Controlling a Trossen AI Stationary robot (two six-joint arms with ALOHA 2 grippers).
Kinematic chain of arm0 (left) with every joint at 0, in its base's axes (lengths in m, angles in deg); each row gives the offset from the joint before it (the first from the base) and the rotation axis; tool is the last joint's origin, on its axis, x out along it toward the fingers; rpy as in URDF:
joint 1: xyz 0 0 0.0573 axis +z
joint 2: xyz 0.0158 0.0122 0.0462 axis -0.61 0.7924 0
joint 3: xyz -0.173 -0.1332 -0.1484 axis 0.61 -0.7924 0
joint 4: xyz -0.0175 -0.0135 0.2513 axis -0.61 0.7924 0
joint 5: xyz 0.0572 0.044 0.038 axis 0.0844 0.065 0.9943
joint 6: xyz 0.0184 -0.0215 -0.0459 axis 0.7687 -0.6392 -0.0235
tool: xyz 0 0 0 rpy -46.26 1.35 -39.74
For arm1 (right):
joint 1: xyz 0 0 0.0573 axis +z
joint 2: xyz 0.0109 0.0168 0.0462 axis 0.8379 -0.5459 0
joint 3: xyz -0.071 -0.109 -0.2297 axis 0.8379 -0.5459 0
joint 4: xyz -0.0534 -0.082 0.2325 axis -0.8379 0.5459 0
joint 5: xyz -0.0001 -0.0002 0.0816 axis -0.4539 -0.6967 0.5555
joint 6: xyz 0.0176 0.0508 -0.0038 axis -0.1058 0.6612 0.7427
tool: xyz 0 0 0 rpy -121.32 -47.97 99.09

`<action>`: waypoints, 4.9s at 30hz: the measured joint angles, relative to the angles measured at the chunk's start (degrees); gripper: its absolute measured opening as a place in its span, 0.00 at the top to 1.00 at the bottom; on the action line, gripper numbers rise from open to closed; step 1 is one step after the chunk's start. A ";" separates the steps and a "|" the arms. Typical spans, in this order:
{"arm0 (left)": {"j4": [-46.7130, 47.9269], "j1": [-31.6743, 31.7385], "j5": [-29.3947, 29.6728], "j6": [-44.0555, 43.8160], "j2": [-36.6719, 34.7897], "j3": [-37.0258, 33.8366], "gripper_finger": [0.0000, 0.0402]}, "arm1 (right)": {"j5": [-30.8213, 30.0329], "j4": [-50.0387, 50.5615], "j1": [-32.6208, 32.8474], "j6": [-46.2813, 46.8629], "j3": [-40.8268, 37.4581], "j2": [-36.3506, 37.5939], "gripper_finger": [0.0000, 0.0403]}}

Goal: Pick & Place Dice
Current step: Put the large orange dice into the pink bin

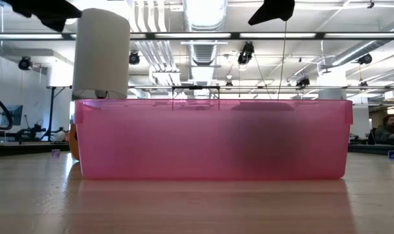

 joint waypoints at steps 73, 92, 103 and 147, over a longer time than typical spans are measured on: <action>15.15 23.02 -30.75 -32.59 28.35 16.91 0.44 | 0.15 0.39 0.02 -4.76 -0.02 1.07 0.01; 11.06 24.39 -31.59 -39.22 28.38 16.89 0.21 | 0.09 0.40 0.00 -4.76 -0.02 1.07 0.01; 12.18 25.76 -37.71 -48.52 28.50 16.89 0.18 | 0.07 0.42 0.00 -4.76 -0.02 1.05 0.01; 37.60 33.92 -38.93 -54.32 46.70 33.79 0.26 | 0.11 0.38 0.00 -4.76 -0.02 1.05 0.01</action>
